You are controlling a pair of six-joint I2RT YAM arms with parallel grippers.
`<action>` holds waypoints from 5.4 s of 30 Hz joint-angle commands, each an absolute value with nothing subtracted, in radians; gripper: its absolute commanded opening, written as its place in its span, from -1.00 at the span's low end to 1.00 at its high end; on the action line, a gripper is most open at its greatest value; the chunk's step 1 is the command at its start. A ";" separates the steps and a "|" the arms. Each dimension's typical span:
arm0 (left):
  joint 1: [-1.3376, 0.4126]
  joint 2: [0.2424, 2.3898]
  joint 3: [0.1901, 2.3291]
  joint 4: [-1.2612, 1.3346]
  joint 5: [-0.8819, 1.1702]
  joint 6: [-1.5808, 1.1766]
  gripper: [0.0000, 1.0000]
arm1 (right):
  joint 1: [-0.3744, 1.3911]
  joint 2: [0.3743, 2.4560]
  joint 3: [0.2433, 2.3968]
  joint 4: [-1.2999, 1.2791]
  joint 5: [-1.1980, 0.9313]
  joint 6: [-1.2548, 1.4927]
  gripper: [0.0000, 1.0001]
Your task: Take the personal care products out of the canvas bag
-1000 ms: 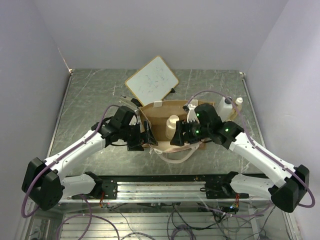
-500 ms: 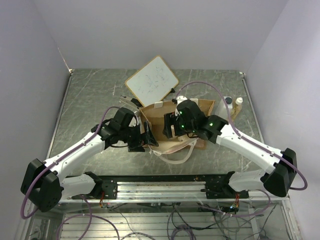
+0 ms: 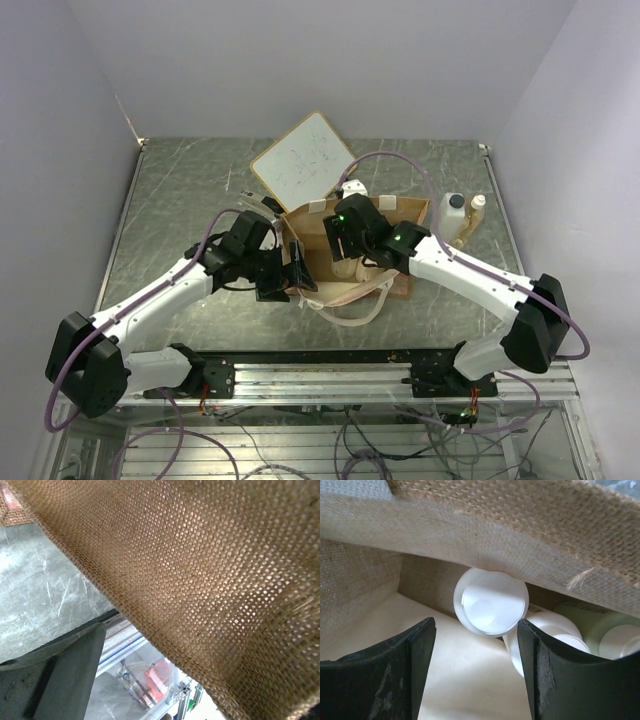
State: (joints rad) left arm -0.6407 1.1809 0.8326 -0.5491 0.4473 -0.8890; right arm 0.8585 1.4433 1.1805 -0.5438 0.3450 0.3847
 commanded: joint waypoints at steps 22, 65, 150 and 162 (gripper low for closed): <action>-0.646 1.235 0.913 -0.672 0.430 -0.792 0.98 | 0.859 1.527 1.140 -0.410 0.485 0.418 0.23; -0.644 1.094 1.200 -0.983 0.273 -0.653 0.98 | 0.856 1.516 1.596 -0.799 0.495 0.581 -1.00; -0.643 1.091 1.377 -1.075 0.187 -0.648 0.98 | 0.135 1.045 0.729 -0.223 0.539 0.422 0.34; -0.644 1.177 1.360 -1.008 0.286 -0.663 0.98 | 0.135 0.908 1.026 -0.697 0.205 0.382 0.61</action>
